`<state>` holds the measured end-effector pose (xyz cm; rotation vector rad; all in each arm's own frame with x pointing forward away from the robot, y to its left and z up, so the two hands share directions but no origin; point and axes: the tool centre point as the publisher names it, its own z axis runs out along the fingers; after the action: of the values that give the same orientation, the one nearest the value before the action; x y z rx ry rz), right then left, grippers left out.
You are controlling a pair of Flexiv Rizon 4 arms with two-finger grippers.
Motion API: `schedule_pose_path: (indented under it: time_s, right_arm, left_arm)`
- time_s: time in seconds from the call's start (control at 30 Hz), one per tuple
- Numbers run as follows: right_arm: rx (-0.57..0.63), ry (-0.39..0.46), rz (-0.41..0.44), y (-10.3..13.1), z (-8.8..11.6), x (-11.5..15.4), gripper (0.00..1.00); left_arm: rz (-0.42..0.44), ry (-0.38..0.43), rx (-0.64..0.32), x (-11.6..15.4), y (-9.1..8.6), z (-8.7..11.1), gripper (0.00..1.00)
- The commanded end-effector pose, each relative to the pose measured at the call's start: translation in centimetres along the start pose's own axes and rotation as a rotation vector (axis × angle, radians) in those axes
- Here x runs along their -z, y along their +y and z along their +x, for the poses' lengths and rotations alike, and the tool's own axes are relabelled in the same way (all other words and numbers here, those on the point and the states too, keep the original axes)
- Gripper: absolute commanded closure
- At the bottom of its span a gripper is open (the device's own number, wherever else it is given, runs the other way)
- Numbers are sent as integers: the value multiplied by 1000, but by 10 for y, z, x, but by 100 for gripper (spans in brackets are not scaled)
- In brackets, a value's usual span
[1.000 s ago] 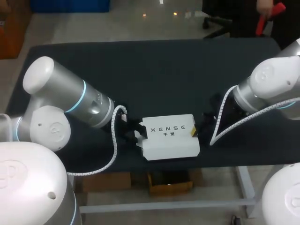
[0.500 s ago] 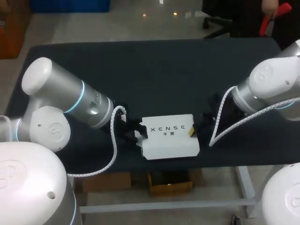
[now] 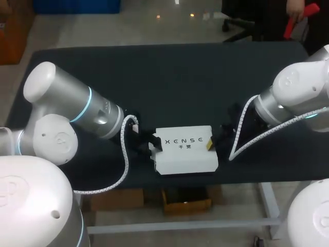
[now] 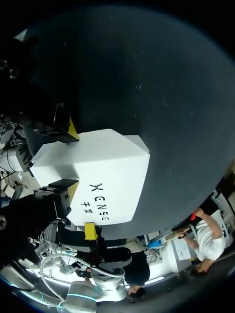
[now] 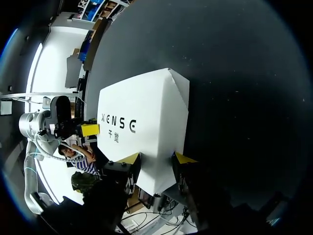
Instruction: Assemble the packaging by folding the flat box into shape, placing the metal phone stand inside, and closing the box properly
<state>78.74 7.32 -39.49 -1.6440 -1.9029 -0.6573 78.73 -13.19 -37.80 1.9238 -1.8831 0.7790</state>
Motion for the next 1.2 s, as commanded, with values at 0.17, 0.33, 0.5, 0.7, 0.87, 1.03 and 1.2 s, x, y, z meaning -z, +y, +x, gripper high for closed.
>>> schedule_pose_path:
  time_s: [0.17,0.33,0.5,0.7,0.87,1.03,1.2]
  right_arm:
    - [-9,0,16,4,3,-2,60]
    - [-18,2,27,6,3,-2,60]
    - [-27,3,35,7,2,-2,60]
    - [-43,-2,48,8,1,-3,60]
    - [-54,-9,57,8,3,-3,60]
    - [-61,-14,66,8,5,-3,60]
    - [-71,-22,78,8,8,-3,60]
  left_arm:
    - [-22,19,-2,0,-1,4,51]
    - [-53,29,11,0,-1,4,52]
    - [-79,44,28,-2,-1,3,57]
    - [-93,39,50,-2,-2,1,57]
    - [-106,29,66,-2,-1,1,58]
    - [-117,24,78,-2,-1,2,58]
    - [-122,14,86,0,-2,5,58]
